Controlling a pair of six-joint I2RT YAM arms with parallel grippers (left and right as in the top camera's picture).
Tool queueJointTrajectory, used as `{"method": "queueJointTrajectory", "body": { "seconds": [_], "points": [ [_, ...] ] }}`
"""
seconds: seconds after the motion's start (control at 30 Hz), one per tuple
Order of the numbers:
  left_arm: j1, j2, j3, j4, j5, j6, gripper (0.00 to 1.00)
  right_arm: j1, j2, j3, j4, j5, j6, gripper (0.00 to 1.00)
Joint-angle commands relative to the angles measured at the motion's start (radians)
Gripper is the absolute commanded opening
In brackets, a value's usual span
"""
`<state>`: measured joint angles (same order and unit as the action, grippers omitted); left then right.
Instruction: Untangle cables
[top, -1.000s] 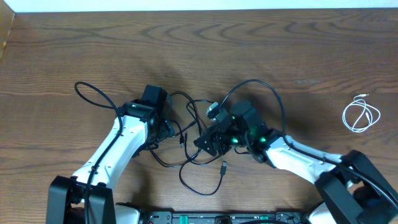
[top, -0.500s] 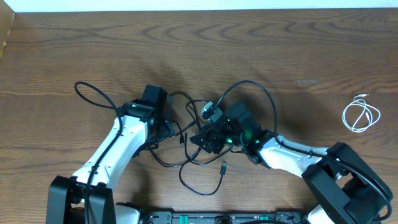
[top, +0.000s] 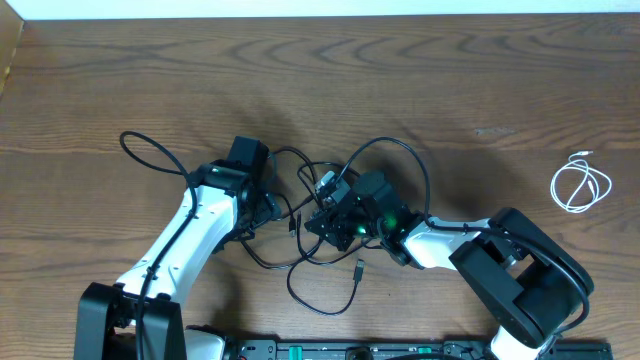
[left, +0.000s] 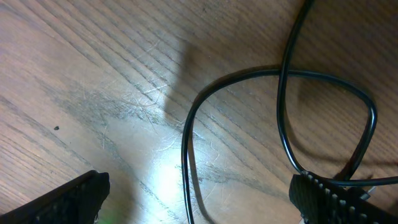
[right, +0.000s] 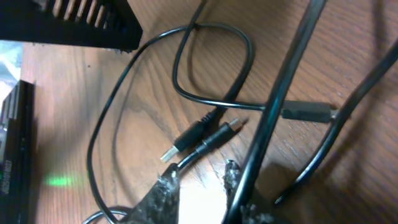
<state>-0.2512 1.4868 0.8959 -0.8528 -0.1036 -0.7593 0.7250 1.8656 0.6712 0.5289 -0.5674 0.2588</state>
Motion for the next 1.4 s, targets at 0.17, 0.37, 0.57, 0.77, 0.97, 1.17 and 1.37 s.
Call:
{"method": "queueJointTrajectory", "body": {
  "seconds": [0.17, 0.37, 0.57, 0.77, 0.97, 1.17, 1.37],
  "points": [
    [0.004, 0.011, 0.004, -0.003, -0.010, -0.005, 0.98, 0.005, 0.005, -0.001, 0.002, -0.045, -0.002, 0.11],
    [0.004, 0.011, 0.004, -0.003, -0.010, -0.005, 0.98, 0.005, 0.005, -0.001, 0.002, -0.045, -0.002, 0.04],
    [0.004, 0.011, 0.004, -0.003, -0.010, -0.005, 0.98, 0.005, 0.005, -0.001, -0.019, -0.045, -0.002, 0.01],
    [0.004, 0.011, 0.004, -0.003, -0.010, -0.005, 0.98, 0.005, 0.005, -0.001, -0.022, -0.045, -0.002, 0.01],
    [0.004, 0.011, 0.004, -0.003, -0.010, -0.005, 0.98, 0.005, 0.005, -0.001, -0.053, 0.017, -0.002, 0.01],
    [0.004, 0.011, 0.004, -0.003, -0.010, -0.005, 0.98, 0.002, 0.005, -0.001, -0.076, 0.018, -0.002, 0.01],
    [0.004, 0.011, 0.004, -0.003, -0.010, -0.005, 0.98, -0.002, 0.005, -0.001, -0.079, 0.032, -0.002, 0.01]
  ]
}}
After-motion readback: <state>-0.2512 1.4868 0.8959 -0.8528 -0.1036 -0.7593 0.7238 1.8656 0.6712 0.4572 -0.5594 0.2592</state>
